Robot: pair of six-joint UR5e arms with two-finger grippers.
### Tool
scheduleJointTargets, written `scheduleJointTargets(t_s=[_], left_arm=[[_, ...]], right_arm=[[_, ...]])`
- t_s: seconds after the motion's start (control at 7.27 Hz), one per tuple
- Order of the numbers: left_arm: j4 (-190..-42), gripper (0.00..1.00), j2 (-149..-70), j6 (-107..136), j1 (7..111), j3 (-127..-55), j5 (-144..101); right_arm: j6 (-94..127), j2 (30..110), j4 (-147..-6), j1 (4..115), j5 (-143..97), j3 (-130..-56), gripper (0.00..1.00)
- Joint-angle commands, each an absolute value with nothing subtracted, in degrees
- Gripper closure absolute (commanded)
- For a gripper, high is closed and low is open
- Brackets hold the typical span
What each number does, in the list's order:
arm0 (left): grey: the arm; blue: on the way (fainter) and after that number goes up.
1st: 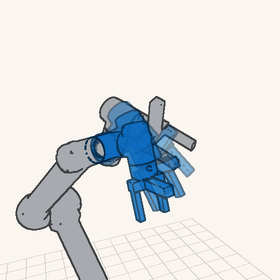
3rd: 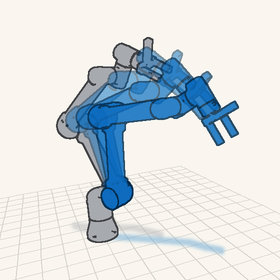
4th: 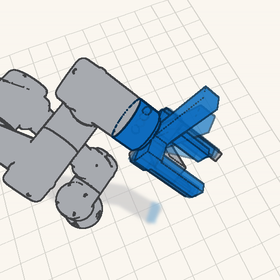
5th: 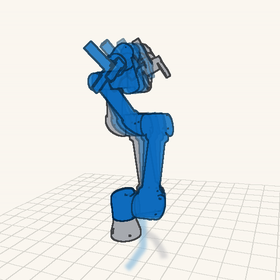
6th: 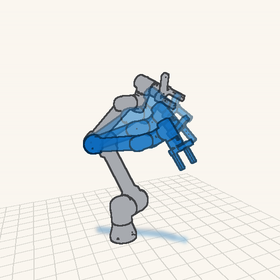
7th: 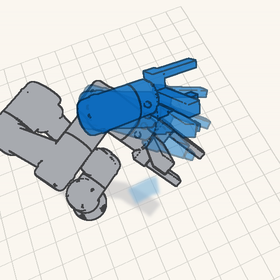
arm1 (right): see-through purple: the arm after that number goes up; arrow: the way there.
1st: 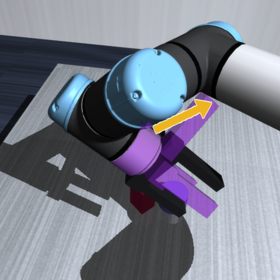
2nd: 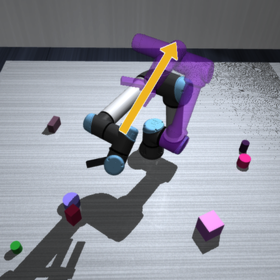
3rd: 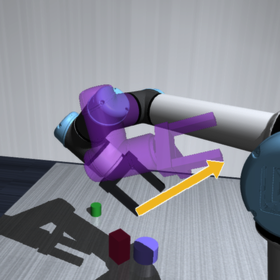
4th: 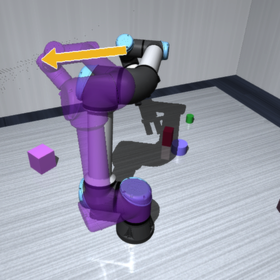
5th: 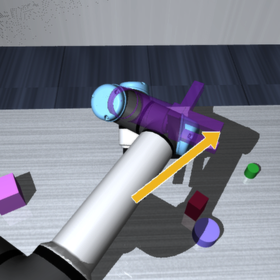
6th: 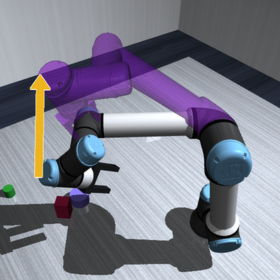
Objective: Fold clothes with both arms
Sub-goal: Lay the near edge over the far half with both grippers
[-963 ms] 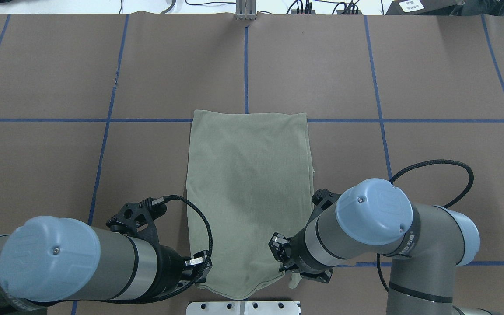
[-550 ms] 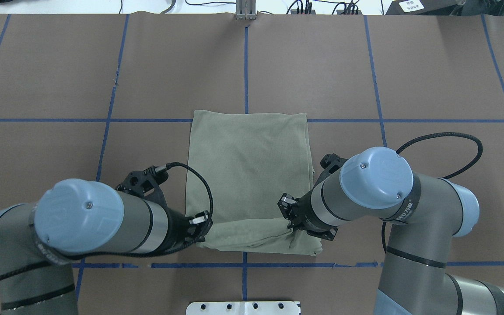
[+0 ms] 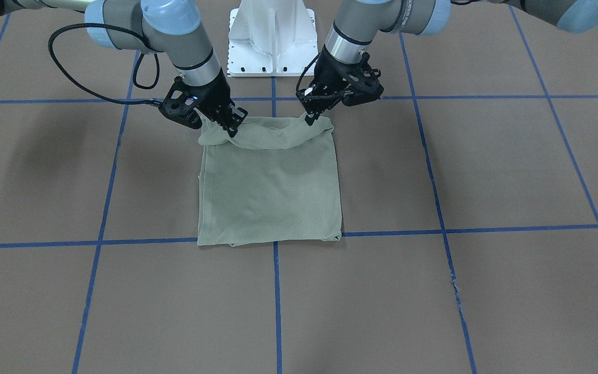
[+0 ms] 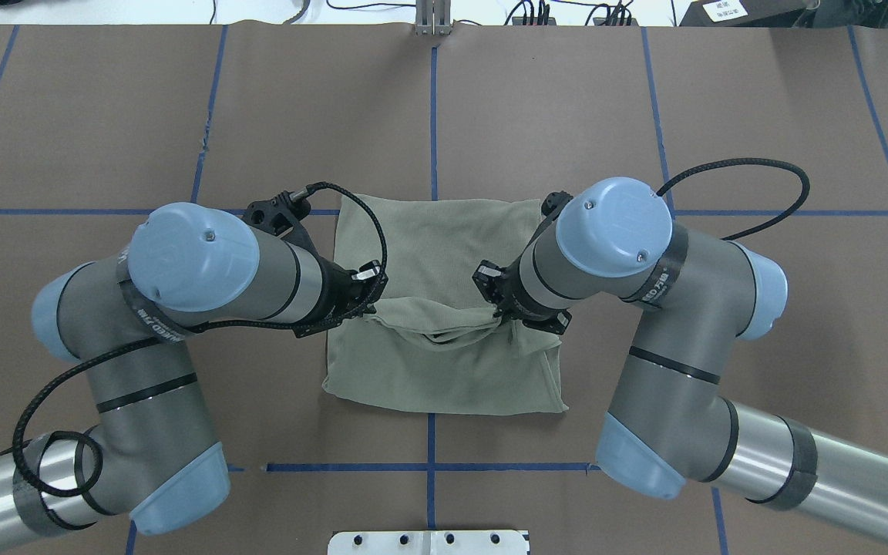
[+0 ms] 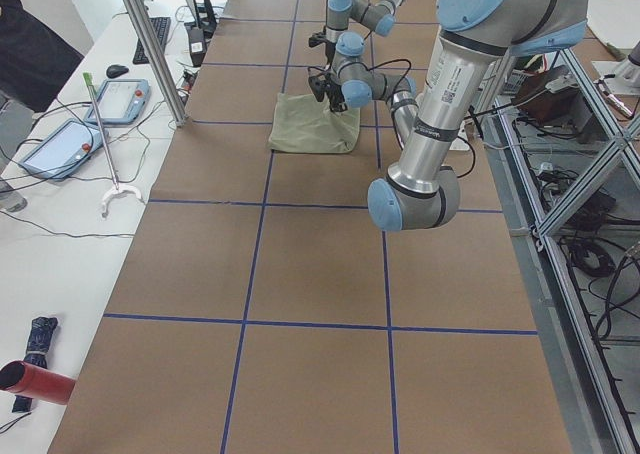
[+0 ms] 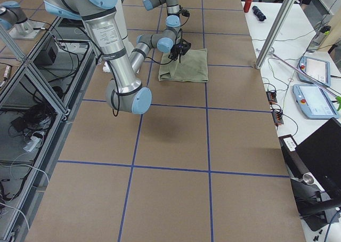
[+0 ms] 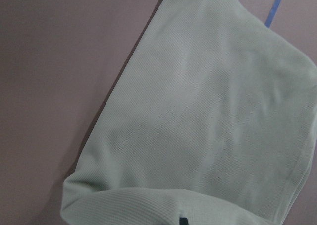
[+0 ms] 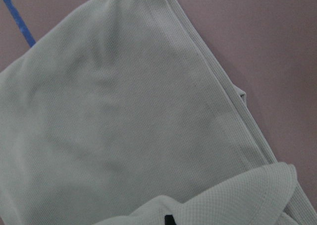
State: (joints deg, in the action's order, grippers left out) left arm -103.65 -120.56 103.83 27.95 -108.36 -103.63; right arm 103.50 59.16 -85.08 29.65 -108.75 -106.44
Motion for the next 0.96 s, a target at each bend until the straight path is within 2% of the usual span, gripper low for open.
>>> scheduleJointTargets(t_s=[0.0,0.14,0.41,0.83], left_arm=[[-108.3,1.00,-121.0,103.7,29.7,-103.7,-103.6],[-108.5,1.00,-121.1,103.7,30.8,-103.6,-103.6],[-108.5,1.00,-126.5,103.7,32.0,-97.5,-103.6],[-108.6,1.00,-126.6,102.5,34.3,-96.0,-103.6]], right_arm=[[102.7,55.7,-85.1,32.2,-108.7,-102.2,1.00],[102.8,53.0,-85.1,33.1,-108.8,-99.0,1.00],[102.8,51.8,-85.2,34.7,-109.2,-97.2,1.00],[102.6,48.2,-85.1,35.8,-109.4,-90.5,1.00]])
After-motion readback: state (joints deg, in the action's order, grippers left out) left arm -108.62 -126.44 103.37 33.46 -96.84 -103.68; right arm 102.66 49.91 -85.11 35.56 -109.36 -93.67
